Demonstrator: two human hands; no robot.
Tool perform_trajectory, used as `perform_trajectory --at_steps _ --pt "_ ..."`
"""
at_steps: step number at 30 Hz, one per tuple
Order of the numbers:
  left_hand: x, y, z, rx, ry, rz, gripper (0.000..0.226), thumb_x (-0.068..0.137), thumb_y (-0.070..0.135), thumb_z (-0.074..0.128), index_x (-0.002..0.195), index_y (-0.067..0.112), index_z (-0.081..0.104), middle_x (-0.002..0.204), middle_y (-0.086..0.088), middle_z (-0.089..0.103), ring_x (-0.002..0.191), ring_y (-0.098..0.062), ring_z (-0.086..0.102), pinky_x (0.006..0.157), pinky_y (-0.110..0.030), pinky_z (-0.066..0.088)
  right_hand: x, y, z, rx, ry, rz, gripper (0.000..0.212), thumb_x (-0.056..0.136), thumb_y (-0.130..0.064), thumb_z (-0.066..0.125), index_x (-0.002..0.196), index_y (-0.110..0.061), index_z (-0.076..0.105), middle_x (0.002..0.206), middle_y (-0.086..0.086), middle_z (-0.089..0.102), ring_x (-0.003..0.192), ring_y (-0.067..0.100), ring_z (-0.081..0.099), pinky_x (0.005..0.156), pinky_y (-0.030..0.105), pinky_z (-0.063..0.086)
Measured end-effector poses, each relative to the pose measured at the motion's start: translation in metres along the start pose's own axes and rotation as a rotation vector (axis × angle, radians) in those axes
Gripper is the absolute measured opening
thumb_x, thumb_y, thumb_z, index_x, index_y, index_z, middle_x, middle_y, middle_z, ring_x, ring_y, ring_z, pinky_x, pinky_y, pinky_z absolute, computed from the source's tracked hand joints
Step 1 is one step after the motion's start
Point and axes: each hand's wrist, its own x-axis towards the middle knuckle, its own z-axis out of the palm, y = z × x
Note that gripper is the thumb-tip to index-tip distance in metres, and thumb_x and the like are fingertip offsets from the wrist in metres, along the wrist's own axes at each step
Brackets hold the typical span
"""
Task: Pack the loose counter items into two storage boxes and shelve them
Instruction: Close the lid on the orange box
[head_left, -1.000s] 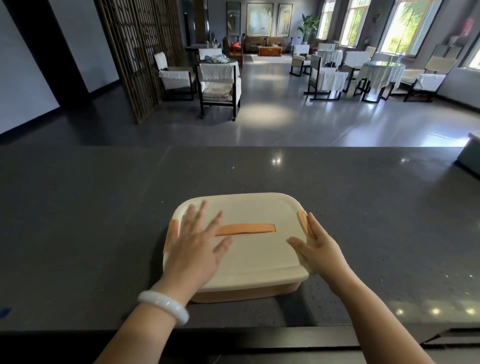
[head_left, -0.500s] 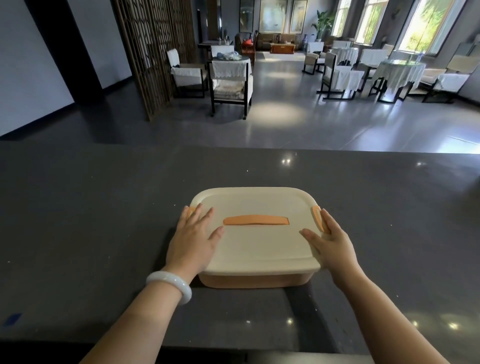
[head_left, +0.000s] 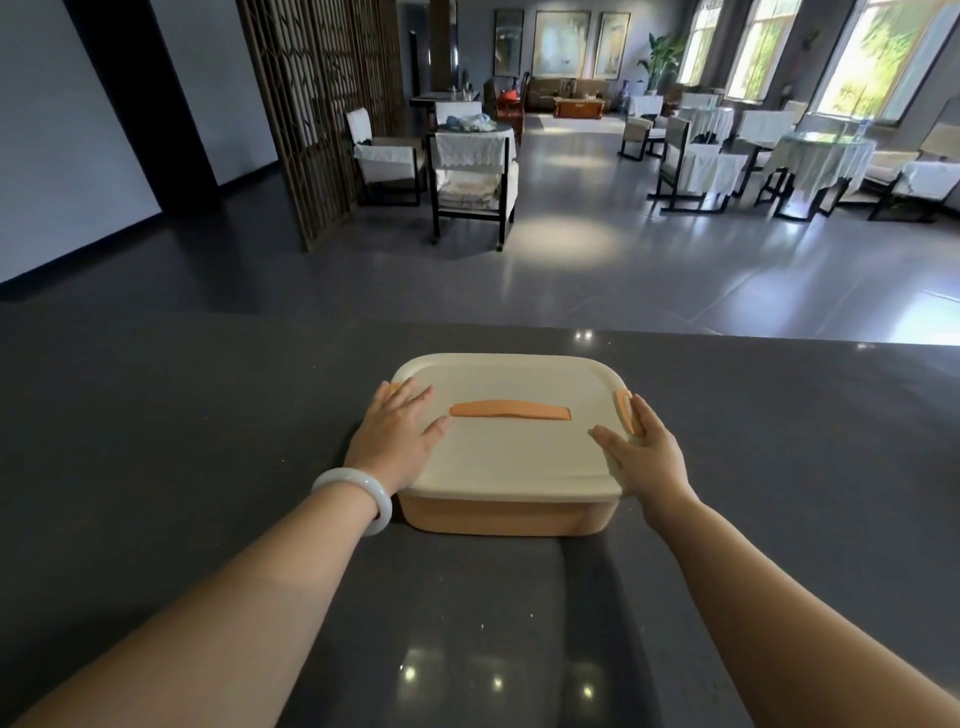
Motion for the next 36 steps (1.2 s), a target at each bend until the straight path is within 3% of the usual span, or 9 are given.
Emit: perform_trajectory --at_steps 5,14,18,36 --pt "0.054 -0.001 0.005 0.023 0.005 -0.024 0.060 0.099 0.056 0.035 0.154 0.032 0.025 0.163 0.014 0.009 0.151 -0.015 -0.005 0.121 -0.038 0.008 0.059 -0.004 0.016 0.019 -0.035 0.012 0.078 0.083 -0.028 0.074 0.149 -0.026 0.033 0.143 -0.003 0.047 0.126 0.020 0.048 0.107 0.041 0.040" --pt "0.155 0.000 0.007 0.029 0.034 -0.047 0.060 0.099 0.055 0.037 0.153 0.032 0.028 0.162 0.013 0.012 0.150 -0.013 -0.003 0.121 -0.035 0.007 0.158 -0.017 0.044 0.014 -0.035 -0.022 0.076 0.086 -0.029 0.070 0.150 -0.025 0.030 0.146 -0.005 0.044 0.130 0.020 0.044 0.105 0.034 0.037" --pt "0.185 -0.006 0.006 0.028 0.054 -0.056 0.060 0.098 0.056 0.038 0.152 0.033 0.030 0.162 0.014 0.014 0.150 -0.011 -0.002 0.120 -0.033 0.009 0.183 -0.022 0.057 0.020 -0.038 -0.032 0.076 0.086 -0.030 0.070 0.150 -0.025 0.031 0.146 -0.005 0.044 0.130 0.020 0.044 0.108 0.038 0.038" --pt "0.208 -0.014 0.010 0.015 0.069 -0.032 0.061 0.097 0.058 0.039 0.152 0.033 0.032 0.162 0.014 0.015 0.150 -0.012 0.000 0.121 -0.033 0.007 0.205 -0.020 0.067 -0.043 -0.005 -0.034 0.075 0.087 -0.030 0.068 0.151 -0.025 0.029 0.147 -0.003 0.042 0.131 0.022 0.043 0.107 0.038 0.037"
